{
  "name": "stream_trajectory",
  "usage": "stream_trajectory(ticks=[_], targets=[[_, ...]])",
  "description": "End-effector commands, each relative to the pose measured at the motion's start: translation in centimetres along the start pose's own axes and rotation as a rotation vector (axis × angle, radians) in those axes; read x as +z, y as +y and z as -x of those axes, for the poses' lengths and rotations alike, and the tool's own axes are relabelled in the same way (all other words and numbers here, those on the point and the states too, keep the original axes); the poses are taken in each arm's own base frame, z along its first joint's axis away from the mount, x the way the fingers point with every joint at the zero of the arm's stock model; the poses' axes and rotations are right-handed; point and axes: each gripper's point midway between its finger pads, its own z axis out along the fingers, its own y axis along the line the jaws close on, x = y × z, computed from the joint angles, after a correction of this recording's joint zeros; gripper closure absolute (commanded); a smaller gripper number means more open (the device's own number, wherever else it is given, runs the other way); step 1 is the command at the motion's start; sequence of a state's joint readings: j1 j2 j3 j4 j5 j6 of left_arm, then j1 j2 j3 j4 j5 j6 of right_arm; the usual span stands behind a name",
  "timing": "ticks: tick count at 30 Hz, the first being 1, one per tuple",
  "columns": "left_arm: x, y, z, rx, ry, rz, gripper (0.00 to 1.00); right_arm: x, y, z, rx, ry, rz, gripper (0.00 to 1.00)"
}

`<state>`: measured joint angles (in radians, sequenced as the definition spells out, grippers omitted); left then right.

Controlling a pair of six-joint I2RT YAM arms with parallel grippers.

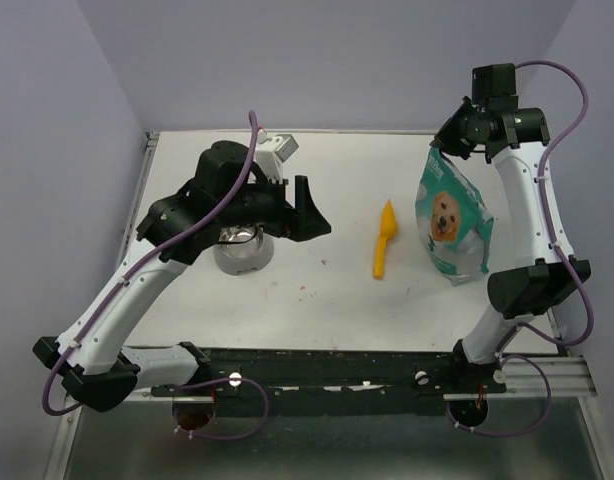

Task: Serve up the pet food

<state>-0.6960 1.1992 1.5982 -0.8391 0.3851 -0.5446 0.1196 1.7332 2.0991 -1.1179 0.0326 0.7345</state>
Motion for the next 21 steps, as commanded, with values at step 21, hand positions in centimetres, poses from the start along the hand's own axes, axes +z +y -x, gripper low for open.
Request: stream_trajectory(ticks=[21], targets=[[25.1,9.4,-7.4,-0.414,0.072,-0.067,0.16,-9.1,2.4,2.4,-0.132,-0.203,0.260,1.00]])
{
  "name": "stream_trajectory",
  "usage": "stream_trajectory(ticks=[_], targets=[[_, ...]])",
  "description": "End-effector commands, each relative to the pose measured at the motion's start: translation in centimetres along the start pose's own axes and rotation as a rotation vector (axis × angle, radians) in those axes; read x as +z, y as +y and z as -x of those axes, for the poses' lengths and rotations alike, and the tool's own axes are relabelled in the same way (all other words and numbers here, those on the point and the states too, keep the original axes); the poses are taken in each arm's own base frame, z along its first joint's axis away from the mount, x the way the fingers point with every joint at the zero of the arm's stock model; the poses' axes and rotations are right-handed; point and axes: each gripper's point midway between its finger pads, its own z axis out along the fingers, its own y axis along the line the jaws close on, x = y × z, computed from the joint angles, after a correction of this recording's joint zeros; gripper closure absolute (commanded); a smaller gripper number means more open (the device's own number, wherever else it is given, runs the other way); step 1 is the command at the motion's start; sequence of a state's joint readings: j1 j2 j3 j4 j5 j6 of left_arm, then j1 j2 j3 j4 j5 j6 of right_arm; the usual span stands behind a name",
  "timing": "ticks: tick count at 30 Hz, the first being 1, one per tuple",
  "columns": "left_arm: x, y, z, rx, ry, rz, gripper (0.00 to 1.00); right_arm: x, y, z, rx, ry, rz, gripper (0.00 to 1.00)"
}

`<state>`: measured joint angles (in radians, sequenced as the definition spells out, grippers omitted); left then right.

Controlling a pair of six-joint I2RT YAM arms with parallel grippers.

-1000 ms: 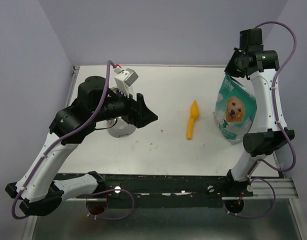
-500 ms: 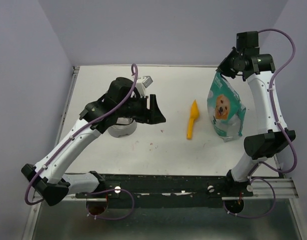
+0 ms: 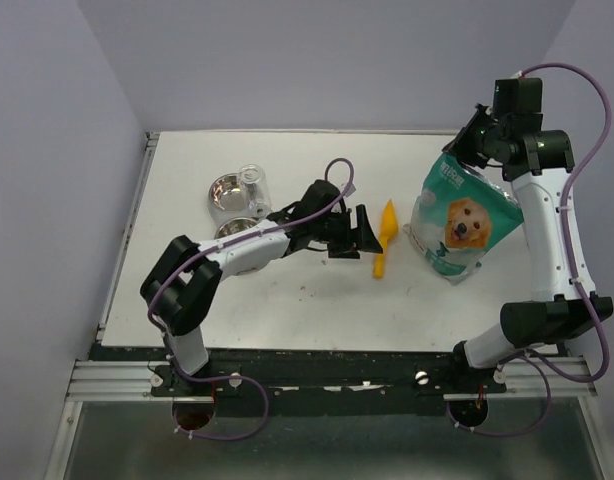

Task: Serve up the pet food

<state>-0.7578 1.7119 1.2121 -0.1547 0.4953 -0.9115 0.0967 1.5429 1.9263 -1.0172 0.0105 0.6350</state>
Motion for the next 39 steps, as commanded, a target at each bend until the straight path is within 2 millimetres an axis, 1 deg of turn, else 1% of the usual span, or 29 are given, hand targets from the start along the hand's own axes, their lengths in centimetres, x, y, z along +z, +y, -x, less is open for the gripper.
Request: stream_trajectory(ticks=[1,2,4,6,8,10,11,12,14,17,19,21,24,28,33,36,38,39], targets=[[3.5,-1.4,4.7,0.015,-0.176,-0.109,0.16,-4.9,3.4,2.9,-0.056,-0.136,0.175,1.00],[4.9,-0.5,4.6,0.001,-0.154,-0.101,0.16,-5.1,3.1,3.0,-0.068,-0.147,0.163,1.00],[6.7,0.7,4.5,-0.018,-0.118,-0.079,0.17,-5.5,2.8,3.4,-0.080,-0.167,0.146,1.00],[7.8,1.5,4.5,-0.030,-0.104,-0.071,0.18,-5.5,2.8,3.6,-0.089,-0.172,0.140,1.00],[8.6,2.2,4.4,-0.038,-0.081,-0.049,0.18,-5.4,2.6,4.2,-0.090,-0.189,0.118,1.00],[9.4,2.9,4.4,-0.037,-0.067,-0.034,0.18,-5.4,3.2,4.7,-0.086,-0.194,0.138,1.00],[9.9,3.4,4.3,-0.047,-0.055,-0.019,0.19,-5.3,3.9,4.7,-0.088,-0.183,0.166,1.00],[10.2,3.6,4.3,-0.051,-0.054,-0.013,0.19,-5.2,4.1,4.8,-0.088,-0.179,0.171,1.00],[10.6,3.8,4.6,-0.039,-0.060,-0.008,0.19,-4.9,4.4,4.9,-0.089,-0.174,0.177,1.00],[11.6,4.1,5.0,-0.045,-0.048,0.015,0.22,-4.0,4.5,4.4,-0.084,-0.143,0.183,1.00],[12.1,4.8,5.4,-0.050,-0.061,0.049,0.23,-3.3,4.5,3.9,-0.079,-0.122,0.184,1.00],[12.3,6.3,5.1,-0.072,-0.056,0.115,0.25,-2.8,4.4,3.6,-0.078,-0.108,0.182,1.00],[12.6,7.6,4.8,-0.075,-0.052,0.171,0.30,-2.6,4.6,3.6,-0.075,-0.102,0.186,1.00],[13.3,7.8,4.4,-0.050,-0.046,0.192,0.33,-2.4,4.3,3.5,-0.078,-0.098,0.175,1.00],[14.0,7.3,3.9,-0.024,-0.040,0.203,0.38,-2.4,3.9,3.2,-0.081,-0.095,0.166,1.00],[14.3,7.0,3.5,0.001,-0.033,0.232,0.44,-2.7,3.9,3.1,-0.079,-0.099,0.165,1.00],[14.4,7.4,3.3,0.005,-0.028,0.279,0.47,-2.9,3.8,3.2,-0.078,-0.102,0.163,1.00],[14.3,7.7,3.3,0.004,-0.028,0.306,0.52,-2.9,3.8,3.2,-0.077,-0.102,0.164,1.00]])
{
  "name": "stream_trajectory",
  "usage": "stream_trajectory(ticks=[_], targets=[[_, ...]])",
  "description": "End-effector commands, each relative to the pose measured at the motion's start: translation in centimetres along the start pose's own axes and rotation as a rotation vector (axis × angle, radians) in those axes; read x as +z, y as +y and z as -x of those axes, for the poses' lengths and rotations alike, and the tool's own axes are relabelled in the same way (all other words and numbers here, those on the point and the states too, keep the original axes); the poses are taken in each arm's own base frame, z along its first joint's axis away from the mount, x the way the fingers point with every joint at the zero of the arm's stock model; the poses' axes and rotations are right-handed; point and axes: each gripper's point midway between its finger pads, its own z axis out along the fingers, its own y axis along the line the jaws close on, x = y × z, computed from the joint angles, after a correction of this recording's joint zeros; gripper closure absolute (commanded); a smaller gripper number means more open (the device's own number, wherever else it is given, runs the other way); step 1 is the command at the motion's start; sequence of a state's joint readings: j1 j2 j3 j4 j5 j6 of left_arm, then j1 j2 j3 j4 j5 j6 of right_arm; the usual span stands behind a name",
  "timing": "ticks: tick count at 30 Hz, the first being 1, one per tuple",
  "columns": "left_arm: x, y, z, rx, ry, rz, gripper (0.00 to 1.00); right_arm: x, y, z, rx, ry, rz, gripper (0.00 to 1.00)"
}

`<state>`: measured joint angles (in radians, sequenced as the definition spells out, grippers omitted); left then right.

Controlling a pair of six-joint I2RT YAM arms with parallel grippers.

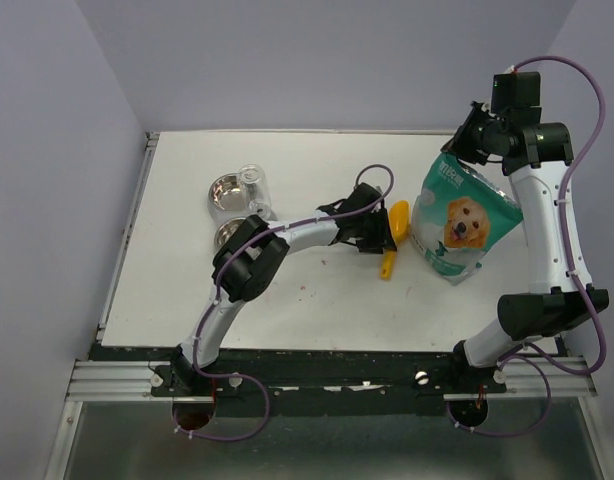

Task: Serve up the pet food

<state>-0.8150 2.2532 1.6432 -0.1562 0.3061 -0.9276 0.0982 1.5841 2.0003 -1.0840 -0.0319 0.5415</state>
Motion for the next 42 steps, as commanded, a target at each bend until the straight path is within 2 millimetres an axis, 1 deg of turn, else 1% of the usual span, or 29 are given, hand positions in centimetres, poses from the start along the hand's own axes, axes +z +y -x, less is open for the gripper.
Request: stream_trajectory(ticks=[1,3,6,8,9,12,14,15,17,18,20,24,29,32,33,35,37,38,39,42], targets=[[0.5,1.9,-0.6,0.031,-0.001,0.149,0.58,-2.9,3.1,3.7,0.012,-0.162,0.138,1.00],[-0.2,3.1,-0.7,0.021,-0.004,0.227,0.67,-3.0,3.1,3.7,0.014,-0.163,0.139,1.00],[-1.9,4.9,-0.8,0.047,-0.001,0.335,0.78,-3.0,3.0,3.7,0.016,-0.165,0.131,1.00],[-3.6,6.4,-1.0,0.109,0.009,0.420,0.90,-3.0,3.0,3.8,0.021,-0.169,0.130,1.00],[-4.8,7.4,-0.9,0.140,0.001,0.468,0.94,-3.0,3.1,3.8,0.022,-0.168,0.134,1.00],[-7.5,10.0,-1.8,0.202,0.027,0.529,0.98,-2.8,3.8,4.2,0.042,-0.169,0.163,1.00],[-9.3,11.6,-2.5,0.246,0.047,0.552,1.00,-2.3,4.7,4.3,0.070,-0.159,0.201,1.00],[-10.2,12.9,-3.1,0.263,0.061,0.578,1.00,-2.1,5.3,4.2,0.090,-0.151,0.228,1.00],[-11.4,14.2,-3.7,0.300,0.086,0.582,1.00,-1.5,6.2,4.2,0.137,-0.133,0.273,1.00],[-12.0,14.6,-3.8,0.324,0.093,0.585,1.00,-1.3,6.6,4.4,0.154,-0.129,0.288,1.00],[-12.5,15.1,-4.3,0.353,0.121,0.576,1.00,-0.7,7.1,4.5,0.186,-0.116,0.301,1.00],[-12.9,15.6,-4.8,0.365,0.154,0.555,1.00,0.1,8.6,5.3,0.229,-0.112,0.335,1.00],[-13.6,16.1,-4.6,0.304,0.141,0.529,0.91,1.3,9.7,6.3,0.292,-0.107,0.350,1.00],[-13.8,16.6,-4.6,0.278,0.138,0.519,0.76,1.9,9.9,6.4,0.305,-0.110,0.349,1.00],[-13.9,16.7,-4.8,0.272,0.142,0.515,0.67,2.1,9.9,6.1,0.306,-0.101,0.349,1.00],[-14.3,16.0,-4.7,0.274,0.124,0.480,0.51,2.6,9.6,5.6,0.311,-0.090,0.338,1.00],[-15.3,14.6,-4.1,0.274,0.086,0.452,0.37,3.0,9.4,5.3,0.316,-0.088,0.335,1.00],[-16.0,13.7,-3.9,0.263,0.075,0.437,0.32,2.9,9.4,5.3,0.319,-0.091,0.345,1.00],[-16.5,12.7,-3.6,0.261,0.062,0.416,0.29,3.1,9.4,5.1,0.321,-0.090,0.348,1.00],[-19.2,9.3,-2.5,0.222,-0.005,0.355,0.22,3.4,9.4,4.7,0.324,-0.086,0.358,1.00]])
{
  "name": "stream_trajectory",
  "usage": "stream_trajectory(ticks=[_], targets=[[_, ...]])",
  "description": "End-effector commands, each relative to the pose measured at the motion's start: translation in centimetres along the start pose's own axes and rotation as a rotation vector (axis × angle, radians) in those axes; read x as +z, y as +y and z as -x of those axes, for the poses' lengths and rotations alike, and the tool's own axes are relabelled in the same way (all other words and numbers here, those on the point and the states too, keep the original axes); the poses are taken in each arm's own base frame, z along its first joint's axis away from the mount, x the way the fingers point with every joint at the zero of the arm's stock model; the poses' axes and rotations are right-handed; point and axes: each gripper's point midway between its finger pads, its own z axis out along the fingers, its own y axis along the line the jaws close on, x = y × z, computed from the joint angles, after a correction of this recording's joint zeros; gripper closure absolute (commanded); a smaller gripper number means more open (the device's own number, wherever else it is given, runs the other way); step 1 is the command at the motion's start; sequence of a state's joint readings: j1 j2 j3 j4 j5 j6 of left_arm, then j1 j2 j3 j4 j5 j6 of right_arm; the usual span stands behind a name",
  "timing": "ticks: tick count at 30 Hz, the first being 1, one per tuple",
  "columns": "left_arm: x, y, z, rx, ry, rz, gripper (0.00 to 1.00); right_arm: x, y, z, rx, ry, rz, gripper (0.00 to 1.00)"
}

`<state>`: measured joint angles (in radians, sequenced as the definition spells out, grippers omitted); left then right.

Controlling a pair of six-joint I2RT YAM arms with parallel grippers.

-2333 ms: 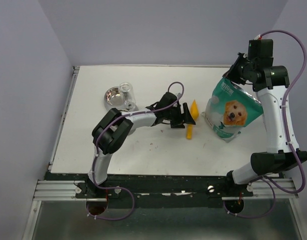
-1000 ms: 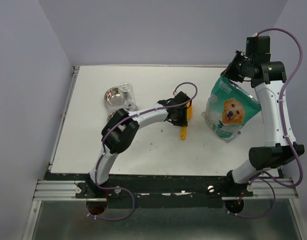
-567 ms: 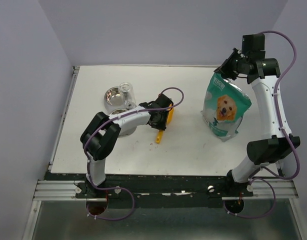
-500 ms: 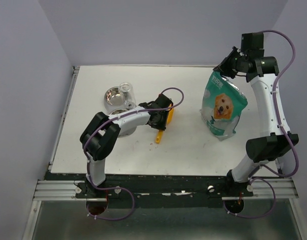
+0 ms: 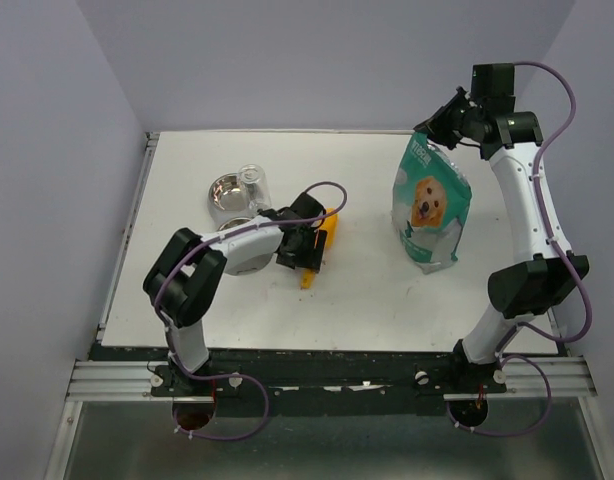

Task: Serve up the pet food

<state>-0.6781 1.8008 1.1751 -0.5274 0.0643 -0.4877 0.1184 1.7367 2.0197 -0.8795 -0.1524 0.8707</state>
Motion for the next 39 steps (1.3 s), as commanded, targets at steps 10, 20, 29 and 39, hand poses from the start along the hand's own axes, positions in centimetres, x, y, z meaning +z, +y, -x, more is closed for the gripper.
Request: stream_trajectory(ticks=[10,20,29,39], targets=[[-23.6,-15.5,10.8,-0.210,-0.386,-0.680,0.24,-3.3,5.9,2.2,-0.128,-0.114,0.253,1.00],[-28.8,-25.8,20.4,-0.244,-0.518,-0.898,0.20,-6.0,6.8,2.9,-0.121,-0.164,0.259,1.00],[-25.2,-28.6,22.8,-0.309,-0.557,-0.889,0.34,-7.8,7.1,2.5,-0.103,-0.161,0.282,1.00],[-22.7,-29.5,24.4,-0.357,-0.593,-0.868,0.28,-8.2,6.6,2.0,-0.111,-0.148,0.269,1.00]])
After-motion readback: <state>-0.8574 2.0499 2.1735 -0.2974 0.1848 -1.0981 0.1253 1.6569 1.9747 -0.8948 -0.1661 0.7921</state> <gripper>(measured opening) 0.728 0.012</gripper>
